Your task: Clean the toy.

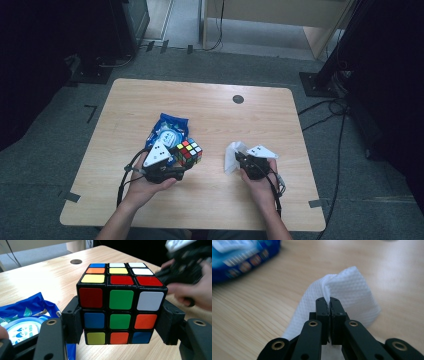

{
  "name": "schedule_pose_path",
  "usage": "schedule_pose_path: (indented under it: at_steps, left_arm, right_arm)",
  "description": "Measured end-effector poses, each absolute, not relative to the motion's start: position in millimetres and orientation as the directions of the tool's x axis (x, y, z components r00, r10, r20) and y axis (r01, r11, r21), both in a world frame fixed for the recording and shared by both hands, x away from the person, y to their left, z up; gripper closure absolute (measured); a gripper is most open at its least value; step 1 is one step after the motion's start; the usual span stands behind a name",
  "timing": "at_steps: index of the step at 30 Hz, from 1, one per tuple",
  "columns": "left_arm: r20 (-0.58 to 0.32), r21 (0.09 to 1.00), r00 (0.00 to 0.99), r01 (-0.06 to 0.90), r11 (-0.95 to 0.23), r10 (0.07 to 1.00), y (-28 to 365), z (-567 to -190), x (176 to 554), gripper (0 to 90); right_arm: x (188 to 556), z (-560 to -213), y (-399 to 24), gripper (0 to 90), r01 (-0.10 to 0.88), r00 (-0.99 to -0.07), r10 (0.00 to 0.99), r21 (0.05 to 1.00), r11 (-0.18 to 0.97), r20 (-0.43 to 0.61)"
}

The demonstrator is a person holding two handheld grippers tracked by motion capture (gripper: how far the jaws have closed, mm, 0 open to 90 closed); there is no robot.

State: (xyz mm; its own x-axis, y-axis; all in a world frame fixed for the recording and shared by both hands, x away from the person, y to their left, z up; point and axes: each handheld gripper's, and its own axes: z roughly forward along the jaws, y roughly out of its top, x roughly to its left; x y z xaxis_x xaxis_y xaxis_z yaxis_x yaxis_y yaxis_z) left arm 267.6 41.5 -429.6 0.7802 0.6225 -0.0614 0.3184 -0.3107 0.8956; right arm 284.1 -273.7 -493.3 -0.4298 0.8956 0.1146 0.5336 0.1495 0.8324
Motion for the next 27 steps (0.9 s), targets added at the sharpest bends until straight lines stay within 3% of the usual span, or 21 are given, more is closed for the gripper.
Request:
schedule_pose_path:
  at_steps: [8, 14, 27]
  left_arm:
    - [-0.015, 0.882, 0.777, 0.306, -0.357, 0.630, 33, -436, 266, 34.0]
    - [0.038, 0.869, 0.785, 0.279, -0.408, 0.618, 21, -442, 261, 34.0]
    - [0.079, 0.860, 0.813, 0.237, -0.451, 0.577, 3, -446, 249, 34.0]
  right_arm:
    - [260, -433, -257, 88.5, 0.395, -0.565, 0.804, 0.916, 0.068, 0.184]
    - [239, -399, -240, 88.5, 0.304, -0.663, 0.727, 0.952, 0.044, 0.179]
    - [231, -401, -202, 88.3, 0.290, -0.748, 0.642, 0.953, 0.090, 0.167]
